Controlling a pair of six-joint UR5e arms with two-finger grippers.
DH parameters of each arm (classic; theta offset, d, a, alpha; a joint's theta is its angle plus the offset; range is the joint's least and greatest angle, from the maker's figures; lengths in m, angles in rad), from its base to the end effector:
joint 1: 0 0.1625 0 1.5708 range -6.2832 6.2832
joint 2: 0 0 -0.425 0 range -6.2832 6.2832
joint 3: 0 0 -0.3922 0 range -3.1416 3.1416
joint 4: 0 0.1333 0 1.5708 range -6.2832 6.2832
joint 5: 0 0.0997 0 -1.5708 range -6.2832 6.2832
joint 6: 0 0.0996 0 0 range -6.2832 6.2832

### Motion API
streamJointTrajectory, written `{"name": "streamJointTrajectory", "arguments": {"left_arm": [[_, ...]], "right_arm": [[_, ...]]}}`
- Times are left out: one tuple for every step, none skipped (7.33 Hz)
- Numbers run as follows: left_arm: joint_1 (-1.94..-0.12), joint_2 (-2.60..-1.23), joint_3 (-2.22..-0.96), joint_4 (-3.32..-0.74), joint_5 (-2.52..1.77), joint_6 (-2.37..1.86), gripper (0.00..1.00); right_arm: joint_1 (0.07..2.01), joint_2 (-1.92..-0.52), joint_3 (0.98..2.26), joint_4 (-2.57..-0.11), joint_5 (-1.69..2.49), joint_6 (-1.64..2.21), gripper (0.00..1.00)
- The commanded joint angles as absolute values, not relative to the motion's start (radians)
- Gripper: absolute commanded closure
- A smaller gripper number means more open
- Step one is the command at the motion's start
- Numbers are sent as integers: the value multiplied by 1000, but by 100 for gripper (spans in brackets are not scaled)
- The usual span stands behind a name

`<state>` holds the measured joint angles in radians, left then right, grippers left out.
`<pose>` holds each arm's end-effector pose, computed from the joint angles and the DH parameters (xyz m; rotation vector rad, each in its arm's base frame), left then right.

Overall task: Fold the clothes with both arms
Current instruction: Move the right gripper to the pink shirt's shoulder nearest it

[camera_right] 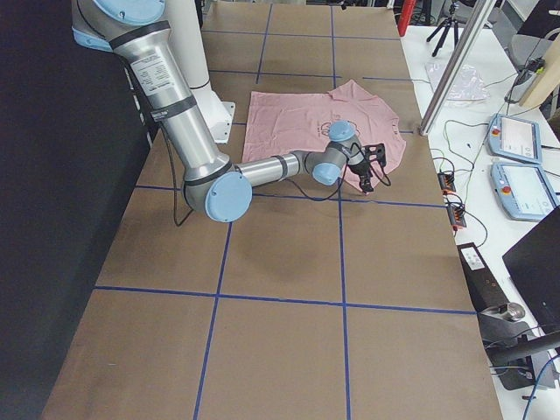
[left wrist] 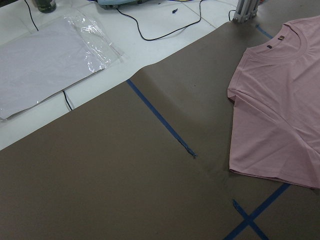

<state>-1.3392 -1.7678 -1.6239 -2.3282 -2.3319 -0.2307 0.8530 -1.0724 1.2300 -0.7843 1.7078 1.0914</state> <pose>0.0697 -0.5768 0.4364 0.7722 0.8951 0.3835 -0.3892 -0.6278 0.4514 0.4846 -0.8221 0.2803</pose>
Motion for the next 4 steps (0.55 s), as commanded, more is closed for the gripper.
{"name": "streamJointTrajectory", "arguments": {"left_arm": [[-1339,-1767,-1626,-2329,-2332,-230,0],[-1339,-1766,-1625,-2329,-2332,-230,0],[-1339,-1766,-1624,-2329,-2332,-230,0],[-1339,-1766,-1624,-2329,-2332,-230,0]], "right_arm": [[835,-1069,1200,-775,1686,1094,33],[831,-1069,1197,-776,1680,1094,33],[828,-1069,1193,-776,1680,1094,34],[828,-1069,1189,-776,1680,1094,35]]}}
